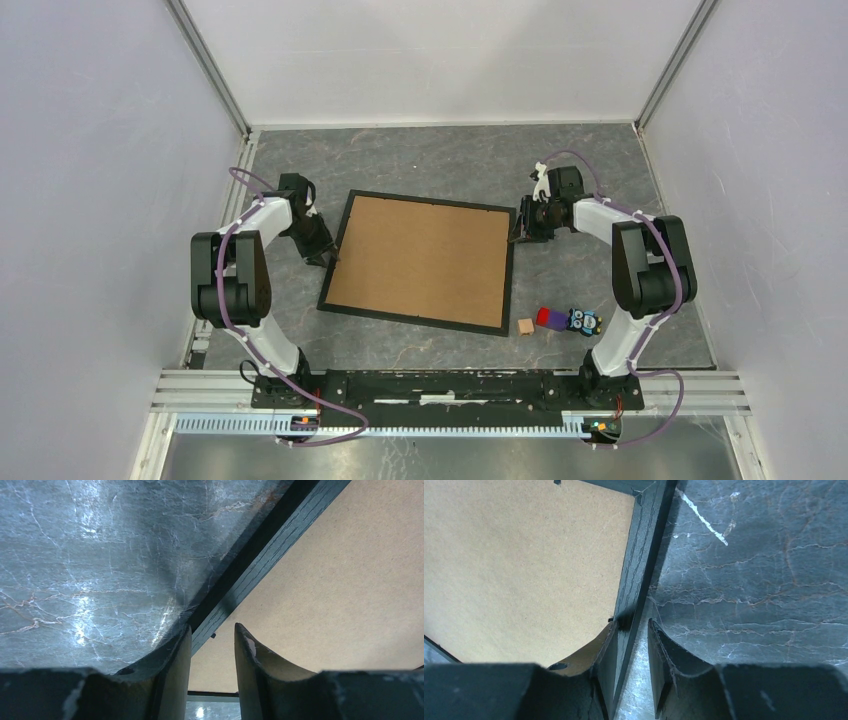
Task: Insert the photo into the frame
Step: Install the photo frame at the center of the board.
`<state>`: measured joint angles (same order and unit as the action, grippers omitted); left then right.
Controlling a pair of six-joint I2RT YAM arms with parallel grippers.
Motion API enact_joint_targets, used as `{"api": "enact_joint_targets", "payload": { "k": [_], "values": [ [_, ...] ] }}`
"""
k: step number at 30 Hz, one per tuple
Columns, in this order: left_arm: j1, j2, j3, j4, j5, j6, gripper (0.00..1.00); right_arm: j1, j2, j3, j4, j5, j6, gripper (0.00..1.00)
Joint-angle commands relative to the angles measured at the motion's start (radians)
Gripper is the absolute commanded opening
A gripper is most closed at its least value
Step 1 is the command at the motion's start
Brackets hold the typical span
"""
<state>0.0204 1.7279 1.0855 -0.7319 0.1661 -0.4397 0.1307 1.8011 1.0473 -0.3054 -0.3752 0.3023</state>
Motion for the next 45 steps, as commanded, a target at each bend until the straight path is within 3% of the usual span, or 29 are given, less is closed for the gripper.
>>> {"api": "enact_joint_targets", "payload": {
  "k": [1, 25, 45],
  "values": [
    [-0.008, 0.013, 0.016, 0.010, 0.044, 0.035, 0.42, 0.000, 0.013, 0.001, 0.022, 0.010, -0.009, 0.33],
    [-0.008, 0.008, 0.014, 0.012, 0.052, 0.034, 0.40, 0.029, 0.045, -0.005, 0.015, 0.046, -0.018, 0.33],
    [-0.008, 0.012, 0.017, 0.011, 0.061, 0.036, 0.39, 0.166, 0.225, 0.116, -0.239, 0.477, -0.113, 0.32]
  ]
}}
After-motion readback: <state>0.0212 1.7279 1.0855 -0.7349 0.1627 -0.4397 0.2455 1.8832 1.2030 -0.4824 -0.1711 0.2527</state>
